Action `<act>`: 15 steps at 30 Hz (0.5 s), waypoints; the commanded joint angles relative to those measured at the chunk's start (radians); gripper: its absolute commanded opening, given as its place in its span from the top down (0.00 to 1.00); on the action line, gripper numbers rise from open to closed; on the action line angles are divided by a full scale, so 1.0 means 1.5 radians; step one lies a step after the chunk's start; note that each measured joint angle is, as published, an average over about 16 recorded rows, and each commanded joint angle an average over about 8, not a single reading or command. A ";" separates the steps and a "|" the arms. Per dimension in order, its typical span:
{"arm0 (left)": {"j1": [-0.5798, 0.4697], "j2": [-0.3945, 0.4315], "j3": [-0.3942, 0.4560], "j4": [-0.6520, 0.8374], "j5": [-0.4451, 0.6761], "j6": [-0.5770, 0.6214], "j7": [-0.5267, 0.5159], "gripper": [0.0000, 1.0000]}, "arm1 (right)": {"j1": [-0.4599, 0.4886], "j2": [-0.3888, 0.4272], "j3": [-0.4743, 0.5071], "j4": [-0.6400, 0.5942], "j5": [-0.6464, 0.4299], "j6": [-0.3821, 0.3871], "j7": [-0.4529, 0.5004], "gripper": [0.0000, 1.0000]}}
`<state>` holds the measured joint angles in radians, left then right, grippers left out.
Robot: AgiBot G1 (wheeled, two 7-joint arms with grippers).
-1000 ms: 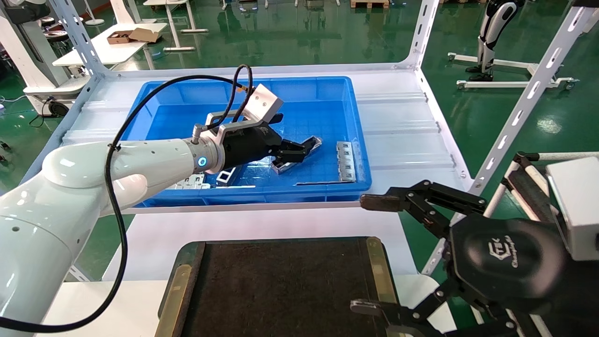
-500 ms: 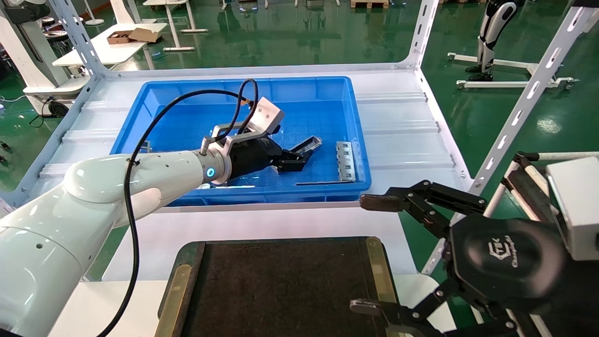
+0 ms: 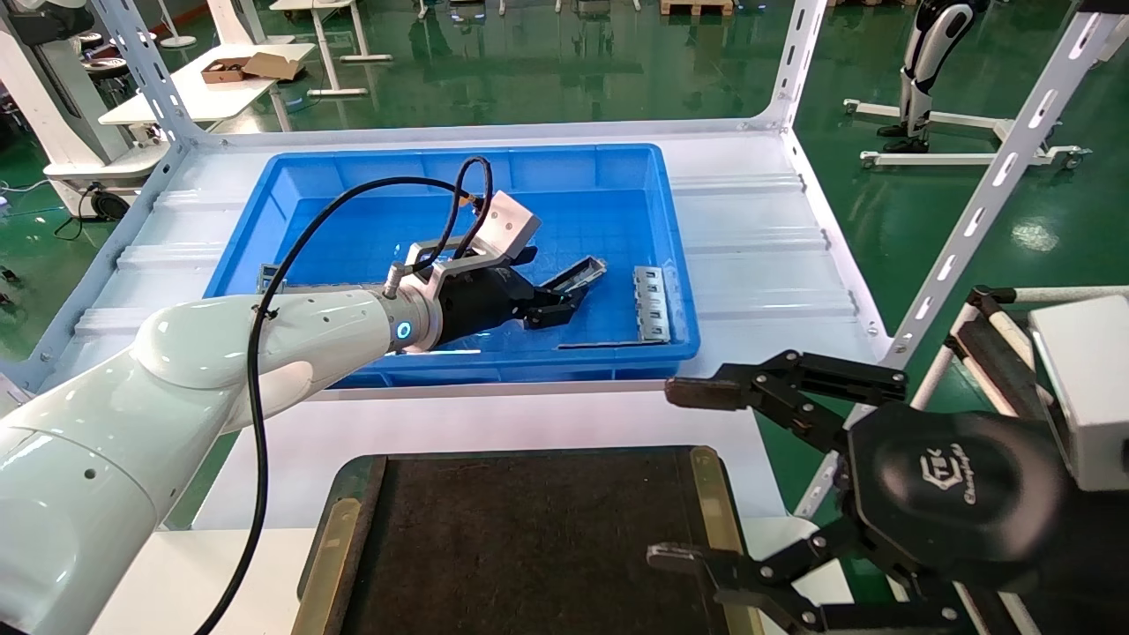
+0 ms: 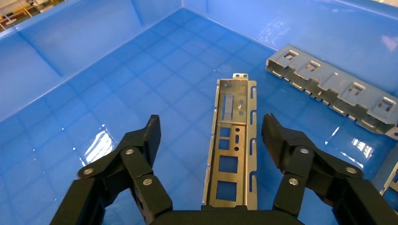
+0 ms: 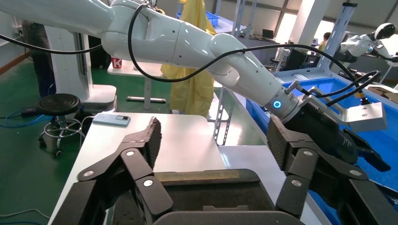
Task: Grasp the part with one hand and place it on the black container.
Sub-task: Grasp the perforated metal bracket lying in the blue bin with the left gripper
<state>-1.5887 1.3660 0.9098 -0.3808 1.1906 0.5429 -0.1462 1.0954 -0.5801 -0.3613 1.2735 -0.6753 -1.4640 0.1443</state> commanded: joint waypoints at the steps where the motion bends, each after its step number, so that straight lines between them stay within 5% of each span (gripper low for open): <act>1: -0.002 0.000 0.011 0.000 -0.008 -0.002 -0.003 1.00 | 0.000 0.000 0.000 0.000 0.000 0.000 0.000 1.00; 15: -0.008 -0.001 0.068 0.003 -0.058 -0.019 -0.018 1.00 | 0.000 0.000 0.000 0.000 0.000 0.000 0.000 1.00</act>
<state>-1.6007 1.3647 1.0113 -0.3757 1.1046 0.5150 -0.1723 1.0954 -0.5800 -0.3615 1.2735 -0.6751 -1.4640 0.1442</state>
